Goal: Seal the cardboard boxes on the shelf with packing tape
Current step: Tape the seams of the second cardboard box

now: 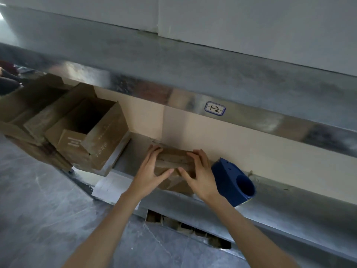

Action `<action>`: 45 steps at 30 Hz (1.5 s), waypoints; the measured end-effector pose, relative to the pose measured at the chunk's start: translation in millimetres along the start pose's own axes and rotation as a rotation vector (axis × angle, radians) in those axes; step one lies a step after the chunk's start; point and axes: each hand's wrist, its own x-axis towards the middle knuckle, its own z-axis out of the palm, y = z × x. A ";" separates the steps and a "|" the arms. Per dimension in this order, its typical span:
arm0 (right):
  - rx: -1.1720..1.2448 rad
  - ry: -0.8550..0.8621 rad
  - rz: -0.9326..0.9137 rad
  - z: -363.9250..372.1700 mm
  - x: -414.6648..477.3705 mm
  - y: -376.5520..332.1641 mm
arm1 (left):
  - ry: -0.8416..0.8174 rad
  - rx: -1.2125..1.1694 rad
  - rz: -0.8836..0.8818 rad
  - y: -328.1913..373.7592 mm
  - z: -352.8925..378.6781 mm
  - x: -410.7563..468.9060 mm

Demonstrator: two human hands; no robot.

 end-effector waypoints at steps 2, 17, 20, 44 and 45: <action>0.028 0.072 -0.012 9.5 -1.7 2.4 | 0.043 -0.008 0.034 -5.4 3.0 2.5; 0.201 0.093 0.148 20.3 -3.9 5.8 | -0.017 -0.164 0.024 -17.4 -0.5 4.3; 0.218 0.106 0.149 15.1 -4.1 -1.2 | -0.045 -0.159 0.016 -19.7 -2.7 4.0; 0.164 0.180 0.332 -2.1 -30.7 -35.5 | -0.006 -0.185 -0.026 -7.2 -34.1 -2.8; 0.164 0.208 0.326 -7.5 -28.8 -37.9 | -0.003 -0.192 -0.007 -0.7 -37.1 0.9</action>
